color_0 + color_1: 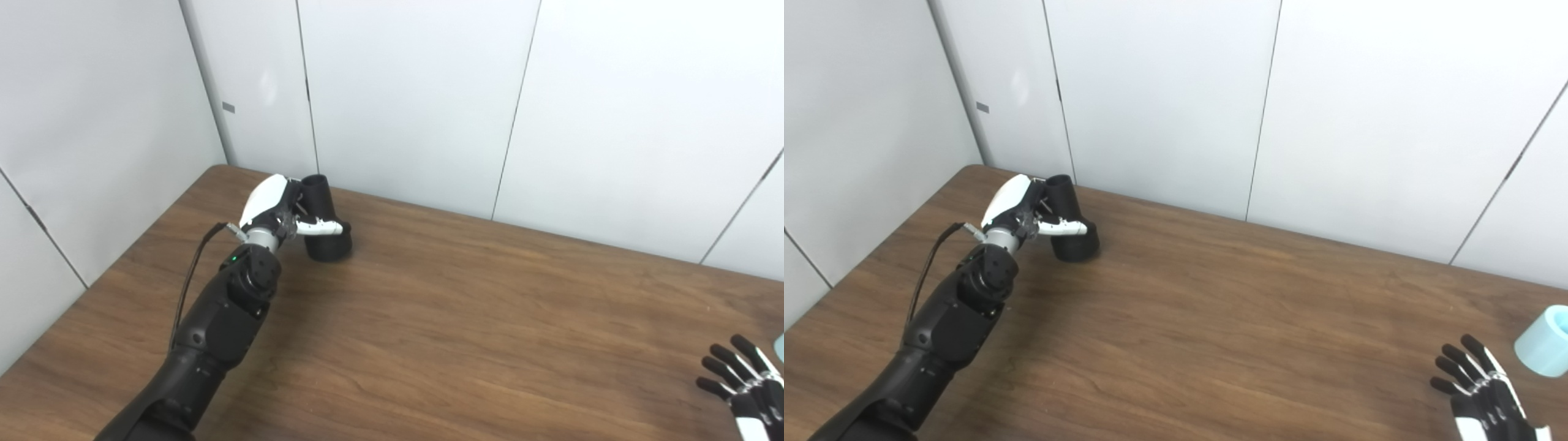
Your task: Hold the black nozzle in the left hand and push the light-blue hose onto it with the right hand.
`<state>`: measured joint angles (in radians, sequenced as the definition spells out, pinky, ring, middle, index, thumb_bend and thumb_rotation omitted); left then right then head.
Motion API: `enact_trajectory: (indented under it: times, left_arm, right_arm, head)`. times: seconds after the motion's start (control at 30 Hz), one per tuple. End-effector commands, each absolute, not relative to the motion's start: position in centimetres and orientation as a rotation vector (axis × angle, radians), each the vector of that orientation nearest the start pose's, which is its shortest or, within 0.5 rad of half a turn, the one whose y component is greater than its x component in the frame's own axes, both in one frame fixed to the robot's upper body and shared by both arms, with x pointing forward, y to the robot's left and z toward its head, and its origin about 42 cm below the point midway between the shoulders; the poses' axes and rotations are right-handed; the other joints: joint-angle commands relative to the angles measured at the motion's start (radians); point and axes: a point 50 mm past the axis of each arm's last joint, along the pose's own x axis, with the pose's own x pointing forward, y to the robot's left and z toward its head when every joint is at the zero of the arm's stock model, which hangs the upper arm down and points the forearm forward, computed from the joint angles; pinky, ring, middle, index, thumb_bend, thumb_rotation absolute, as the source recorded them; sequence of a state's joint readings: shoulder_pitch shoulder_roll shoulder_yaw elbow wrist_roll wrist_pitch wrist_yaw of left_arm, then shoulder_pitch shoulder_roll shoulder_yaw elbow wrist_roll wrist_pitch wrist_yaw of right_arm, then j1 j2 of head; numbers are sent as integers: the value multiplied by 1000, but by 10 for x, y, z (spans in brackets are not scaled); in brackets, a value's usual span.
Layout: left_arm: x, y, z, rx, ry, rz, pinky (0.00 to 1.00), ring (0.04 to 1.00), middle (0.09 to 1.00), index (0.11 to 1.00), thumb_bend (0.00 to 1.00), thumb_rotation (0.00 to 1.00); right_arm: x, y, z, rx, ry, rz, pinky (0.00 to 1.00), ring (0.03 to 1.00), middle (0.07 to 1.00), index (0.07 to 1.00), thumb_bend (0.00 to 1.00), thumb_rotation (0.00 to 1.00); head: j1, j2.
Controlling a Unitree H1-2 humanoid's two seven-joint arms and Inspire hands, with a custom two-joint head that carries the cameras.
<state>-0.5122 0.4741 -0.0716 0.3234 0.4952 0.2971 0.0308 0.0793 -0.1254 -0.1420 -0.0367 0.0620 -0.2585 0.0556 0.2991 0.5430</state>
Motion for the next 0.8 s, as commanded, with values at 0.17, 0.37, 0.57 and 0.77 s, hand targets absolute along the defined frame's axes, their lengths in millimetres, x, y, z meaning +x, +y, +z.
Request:
enact_trajectory:
  times: [0.17, 0.37, 0.57, 0.77]
  left_arm:
    - [441, 356, 237, 1032, -14, 233, 433, 482, 477, 498, 521, 0]
    - [436, 352, 233, 1121, -39, 216, 568, 561, 511, 478, 520, 0]
    - [425, 343, 224, 1173, -100, 200, 644, 624, 545, 467, 515, 0]
    - [405, 326, 211, 1163, -178, 176, 605, 604, 543, 470, 515, 0]
  right_arm:
    - [220, -287, 74, -39, -78, -120, 700, 783, 814, 866, 495, 748]
    - [220, -286, 75, -44, -77, -125, 694, 783, 807, 862, 511, 757]
    - [221, -285, 75, -33, -85, -118, 691, 792, 807, 860, 474, 718]
    - [220, -284, 78, -57, -82, -125, 690, 776, 798, 855, 484, 738]
  head:
    - [2, 3]
    - [-5, 7]
    - [-18, 7]
    - [-23, 7]
